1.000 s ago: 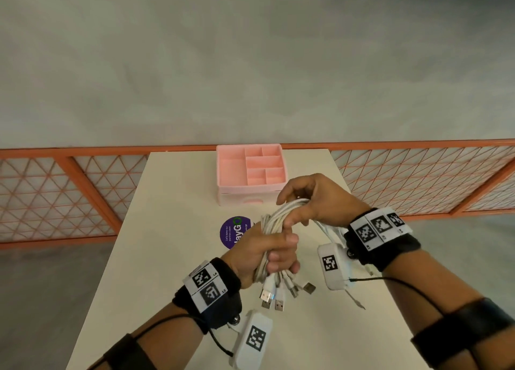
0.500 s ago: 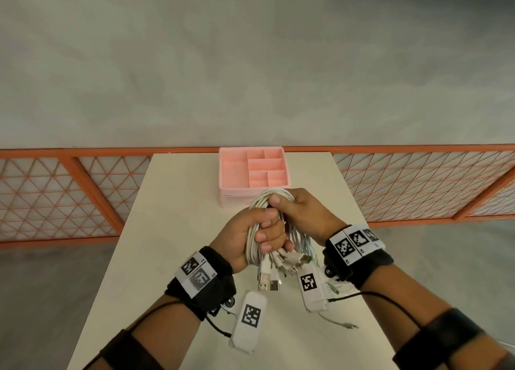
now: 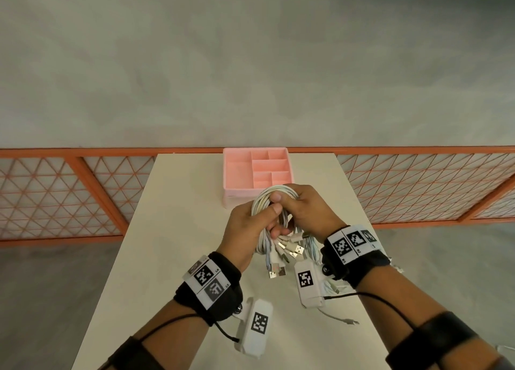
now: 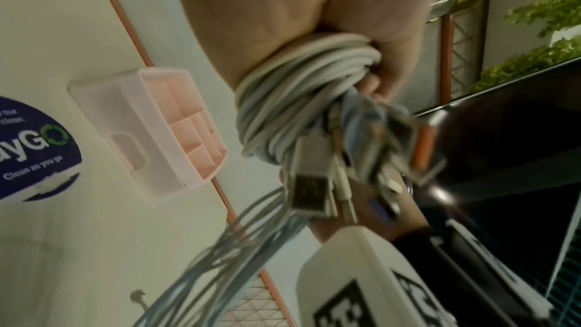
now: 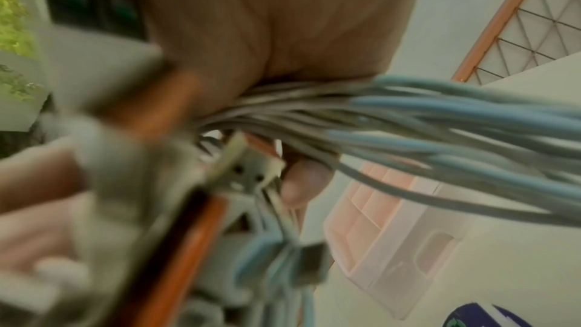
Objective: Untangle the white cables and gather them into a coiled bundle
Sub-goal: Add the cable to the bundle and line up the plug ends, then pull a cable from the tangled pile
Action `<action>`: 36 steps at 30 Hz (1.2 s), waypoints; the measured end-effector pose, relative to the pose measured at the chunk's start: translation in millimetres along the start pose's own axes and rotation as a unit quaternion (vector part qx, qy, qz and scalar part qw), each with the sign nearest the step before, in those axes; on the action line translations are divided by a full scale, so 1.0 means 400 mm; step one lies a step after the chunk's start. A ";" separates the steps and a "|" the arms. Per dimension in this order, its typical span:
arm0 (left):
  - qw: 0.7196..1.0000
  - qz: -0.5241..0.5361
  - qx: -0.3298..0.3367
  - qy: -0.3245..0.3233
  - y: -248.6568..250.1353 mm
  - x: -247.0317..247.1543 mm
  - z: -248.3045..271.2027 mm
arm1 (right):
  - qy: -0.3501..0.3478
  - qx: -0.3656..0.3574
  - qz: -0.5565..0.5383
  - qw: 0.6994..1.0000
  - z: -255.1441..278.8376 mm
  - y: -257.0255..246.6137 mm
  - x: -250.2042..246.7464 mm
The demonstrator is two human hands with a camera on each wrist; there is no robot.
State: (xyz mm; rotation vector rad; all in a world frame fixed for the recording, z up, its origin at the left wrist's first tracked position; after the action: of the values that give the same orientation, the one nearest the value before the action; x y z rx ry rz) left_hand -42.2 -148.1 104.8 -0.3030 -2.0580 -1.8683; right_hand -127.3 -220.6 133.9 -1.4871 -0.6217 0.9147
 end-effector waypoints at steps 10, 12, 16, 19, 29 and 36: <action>0.987 -0.144 0.030 0.062 -0.007 -0.054 0.010 | -0.084 0.009 -0.026 0.996 0.001 0.029 0.004; 0.988 -0.129 0.037 0.075 -0.005 -0.068 0.014 | -0.066 0.034 -0.024 0.997 0.003 0.067 -0.014; 0.991 -0.109 0.038 0.070 -0.005 -0.078 0.017 | -0.043 0.074 0.032 0.996 0.005 0.108 -0.047; 0.995 -0.077 0.025 0.050 -0.002 -0.072 0.014 | -0.020 0.079 0.059 0.995 0.014 0.099 -0.079; 0.996 0.072 0.017 0.056 0.061 -0.024 -0.024 | 0.096 0.090 0.165 0.977 0.005 0.219 0.006; 0.990 0.011 0.037 0.138 0.065 -0.056 -0.038 | 0.058 0.177 0.123 0.975 0.064 0.337 0.178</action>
State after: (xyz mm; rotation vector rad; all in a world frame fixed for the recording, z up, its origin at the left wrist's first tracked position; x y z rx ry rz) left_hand -10.0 -158.7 120.9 -0.0428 -1.9202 -1.7088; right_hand -127.3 -166.0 -10.8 -1.2976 -0.1767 1.0586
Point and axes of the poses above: each hand's wrist, its own z-axis away from the middle knuckle, its own x-axis out of the palm, y = z × x, the point moved 7 cm from there along -z, towards the middle knuckle, and after that the axes turned 10 degrees about -y, right-handed, at the moved point
